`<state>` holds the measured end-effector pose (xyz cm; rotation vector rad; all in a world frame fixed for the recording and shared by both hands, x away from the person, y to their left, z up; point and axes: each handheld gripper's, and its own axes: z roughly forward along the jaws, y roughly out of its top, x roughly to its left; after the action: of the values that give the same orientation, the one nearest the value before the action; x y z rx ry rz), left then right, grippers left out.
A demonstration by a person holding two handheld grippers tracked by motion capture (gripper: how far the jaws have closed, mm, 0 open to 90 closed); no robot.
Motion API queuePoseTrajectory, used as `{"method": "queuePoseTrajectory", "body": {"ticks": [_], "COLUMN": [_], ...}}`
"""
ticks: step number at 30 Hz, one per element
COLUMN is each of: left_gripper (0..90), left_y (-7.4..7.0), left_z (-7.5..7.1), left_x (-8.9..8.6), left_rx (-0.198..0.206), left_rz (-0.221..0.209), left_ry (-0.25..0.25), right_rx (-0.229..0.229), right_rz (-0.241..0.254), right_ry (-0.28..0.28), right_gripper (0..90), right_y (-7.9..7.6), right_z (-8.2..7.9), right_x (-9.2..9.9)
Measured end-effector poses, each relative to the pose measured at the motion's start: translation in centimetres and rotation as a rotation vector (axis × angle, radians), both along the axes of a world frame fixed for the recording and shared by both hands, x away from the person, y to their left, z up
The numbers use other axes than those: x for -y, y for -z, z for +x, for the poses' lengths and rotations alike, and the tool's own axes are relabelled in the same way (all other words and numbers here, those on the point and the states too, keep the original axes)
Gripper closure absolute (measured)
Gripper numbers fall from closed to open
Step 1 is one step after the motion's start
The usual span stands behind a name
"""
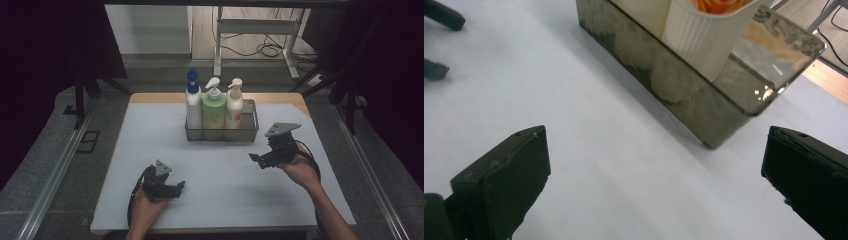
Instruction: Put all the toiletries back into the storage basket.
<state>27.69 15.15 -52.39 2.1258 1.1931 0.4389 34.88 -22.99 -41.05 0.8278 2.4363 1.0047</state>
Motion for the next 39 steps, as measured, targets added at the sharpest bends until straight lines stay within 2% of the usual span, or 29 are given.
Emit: {"method": "queuePoseTrajectory", "body": {"ticks": [3,8,14,26,34,39], "left_gripper": [11.7,11.7,11.7,11.7,11.7,11.8], "left_y": [0.0,0.0,0.0,0.0,0.0,0.0], "left_z": [0.0,0.0,0.0,0.0,-0.1,-0.1], "left_x": [0.0,0.0,0.1,0.0,0.0,0.0], "left_rx": [0.000,0.001,-0.001,-0.002,-0.001,-0.002], "left_rz": [-0.002,-0.003,-0.004,0.000,0.000,0.001], "left_ry": [-0.002,-0.003,-0.006,-0.005,-0.005,-0.005], "right_rx": [0.005,0.000,-0.018,-0.036,-0.075,-0.093], "right_rz": [-0.010,0.003,0.006,0.022,0.045,0.035], "right_ry": [0.001,0.005,0.026,0.087,0.116,0.121], "right_gripper": [0.0,0.0,0.0,0.0,0.0,0.0], "right_y": [0.1,0.3,1.3,4.4,7.2,8.8], "right_z": [-0.6,-1.7,-2.9,-5.2,-6.3,-6.6], "right_x": [0.5,1.6,3.0,5.4,6.6,6.7]}}
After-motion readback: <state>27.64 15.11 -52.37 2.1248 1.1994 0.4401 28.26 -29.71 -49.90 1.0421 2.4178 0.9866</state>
